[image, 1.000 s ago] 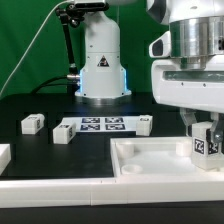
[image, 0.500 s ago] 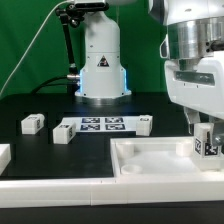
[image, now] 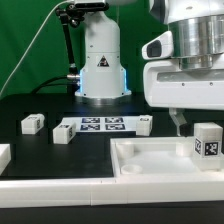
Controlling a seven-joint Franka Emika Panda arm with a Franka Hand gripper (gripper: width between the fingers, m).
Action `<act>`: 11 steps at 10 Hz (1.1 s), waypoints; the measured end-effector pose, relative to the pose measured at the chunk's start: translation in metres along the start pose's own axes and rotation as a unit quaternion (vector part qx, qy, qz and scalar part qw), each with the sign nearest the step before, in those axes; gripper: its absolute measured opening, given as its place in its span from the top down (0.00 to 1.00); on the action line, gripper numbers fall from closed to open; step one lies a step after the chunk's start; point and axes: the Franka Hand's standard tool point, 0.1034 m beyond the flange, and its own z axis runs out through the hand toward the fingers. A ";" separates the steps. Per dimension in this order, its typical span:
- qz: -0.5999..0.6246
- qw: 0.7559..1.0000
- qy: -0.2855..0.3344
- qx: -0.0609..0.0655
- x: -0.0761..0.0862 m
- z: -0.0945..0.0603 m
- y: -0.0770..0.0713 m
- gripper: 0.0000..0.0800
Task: Assemble one leg
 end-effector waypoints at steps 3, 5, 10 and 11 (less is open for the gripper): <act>-0.147 0.989 0.000 -0.002 -0.004 0.000 -0.003 0.19; -0.263 0.965 0.007 -0.017 -0.005 0.000 -0.003 0.19; -0.434 0.900 0.022 -0.028 0.001 0.001 0.001 0.19; -0.434 0.900 0.022 -0.028 0.001 0.001 0.001 0.35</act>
Offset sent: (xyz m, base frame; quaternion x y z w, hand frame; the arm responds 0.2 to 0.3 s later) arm 0.0003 0.0071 -0.0001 -0.0525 0.0038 -0.3138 0.9480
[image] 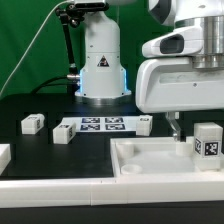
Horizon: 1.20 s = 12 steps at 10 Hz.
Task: Assemble one leg
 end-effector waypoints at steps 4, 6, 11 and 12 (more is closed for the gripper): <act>0.017 1.000 0.000 0.000 0.000 0.000 0.000 0.64; 0.054 0.999 0.000 0.006 0.000 0.001 0.002 0.64; 0.413 0.911 0.012 0.021 -0.003 0.002 0.003 0.64; 0.449 0.893 0.014 0.016 -0.004 0.002 0.002 0.63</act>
Offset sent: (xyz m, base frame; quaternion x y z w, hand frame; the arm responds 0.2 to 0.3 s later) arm 0.0000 0.0000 0.0000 0.0000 0.0000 0.0799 0.9968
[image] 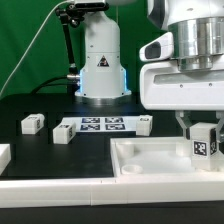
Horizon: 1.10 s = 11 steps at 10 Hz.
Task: Assemble one leg
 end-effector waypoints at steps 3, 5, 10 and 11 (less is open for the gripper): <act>0.157 0.988 -0.003 -0.002 0.001 0.000 0.002 0.63; 0.233 0.972 -0.007 -0.002 -0.002 0.000 0.002 0.63; 0.248 0.969 -0.012 -0.003 -0.002 0.000 0.003 0.40; 0.222 0.975 -0.012 -0.005 -0.002 0.000 0.003 0.24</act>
Offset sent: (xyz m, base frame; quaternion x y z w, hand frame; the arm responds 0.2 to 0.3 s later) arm -0.0023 0.0031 -0.0057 0.0058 0.0092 0.1710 0.9852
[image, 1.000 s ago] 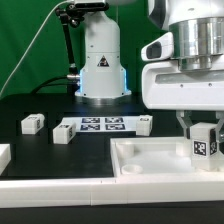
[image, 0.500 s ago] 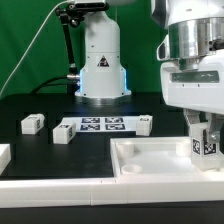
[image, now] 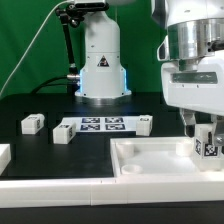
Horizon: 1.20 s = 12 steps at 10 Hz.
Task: Assemble one leg
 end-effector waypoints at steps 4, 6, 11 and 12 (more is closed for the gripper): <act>-0.237 0.972 -0.004 -0.005 -0.007 -0.001 -0.001 0.19; -0.364 0.931 -0.002 -0.010 -0.007 -0.001 -0.002 0.19; -0.565 0.824 0.010 -0.030 -0.005 -0.003 -0.005 0.19; -0.589 0.808 0.012 -0.029 -0.001 -0.002 -0.004 0.19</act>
Offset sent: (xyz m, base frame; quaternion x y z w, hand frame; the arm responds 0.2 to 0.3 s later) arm -0.0017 0.0111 0.0004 -0.0020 -0.0237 -0.2500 0.9679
